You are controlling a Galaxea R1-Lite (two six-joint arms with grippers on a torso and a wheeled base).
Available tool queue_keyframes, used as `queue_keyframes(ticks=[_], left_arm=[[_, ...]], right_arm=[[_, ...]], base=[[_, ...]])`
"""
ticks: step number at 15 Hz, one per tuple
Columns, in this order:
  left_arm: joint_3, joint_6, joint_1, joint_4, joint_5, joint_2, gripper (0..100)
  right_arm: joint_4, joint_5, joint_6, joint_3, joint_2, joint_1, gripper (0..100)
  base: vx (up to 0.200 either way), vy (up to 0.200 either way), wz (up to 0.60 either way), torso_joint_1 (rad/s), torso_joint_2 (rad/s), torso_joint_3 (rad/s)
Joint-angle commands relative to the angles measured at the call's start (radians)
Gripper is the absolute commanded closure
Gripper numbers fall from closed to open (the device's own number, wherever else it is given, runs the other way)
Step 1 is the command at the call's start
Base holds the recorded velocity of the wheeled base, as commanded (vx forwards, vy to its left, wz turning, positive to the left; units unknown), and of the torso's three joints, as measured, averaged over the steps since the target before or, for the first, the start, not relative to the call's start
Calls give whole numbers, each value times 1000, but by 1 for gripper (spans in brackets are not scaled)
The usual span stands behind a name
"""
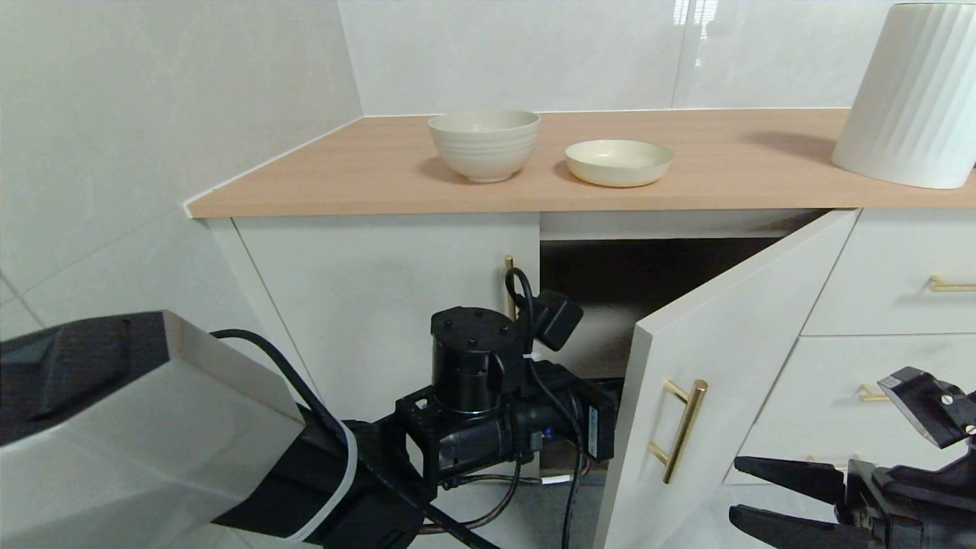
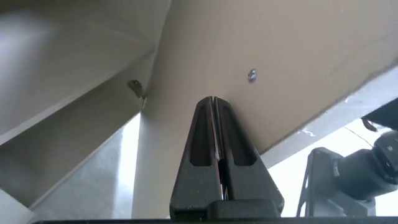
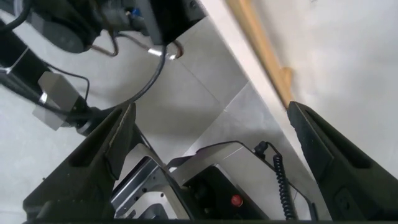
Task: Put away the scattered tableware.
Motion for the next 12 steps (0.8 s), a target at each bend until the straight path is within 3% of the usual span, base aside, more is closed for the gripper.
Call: queue_keyframes(ticks=[1, 4, 8, 12], left_arm=[[-16, 0, -1, 10, 0, 8, 100], [-62, -2, -1, 121, 6, 3, 100], [-103, -2, -10, 173, 9, 16, 100], [-146, -2, -13, 201, 40, 54, 100]], right_arm=[[0, 1, 0, 1, -12, 6, 0], [0, 1, 0, 1, -41, 6, 0], [0, 1, -2, 12, -107, 6, 0], [0, 1, -8, 26, -142, 61, 0]], base=[[0, 0, 0, 0, 0, 0], [-200, 0, 0, 6, 1, -6], [0, 0, 0, -3, 1, 13], [0, 0, 0, 0, 0, 0]])
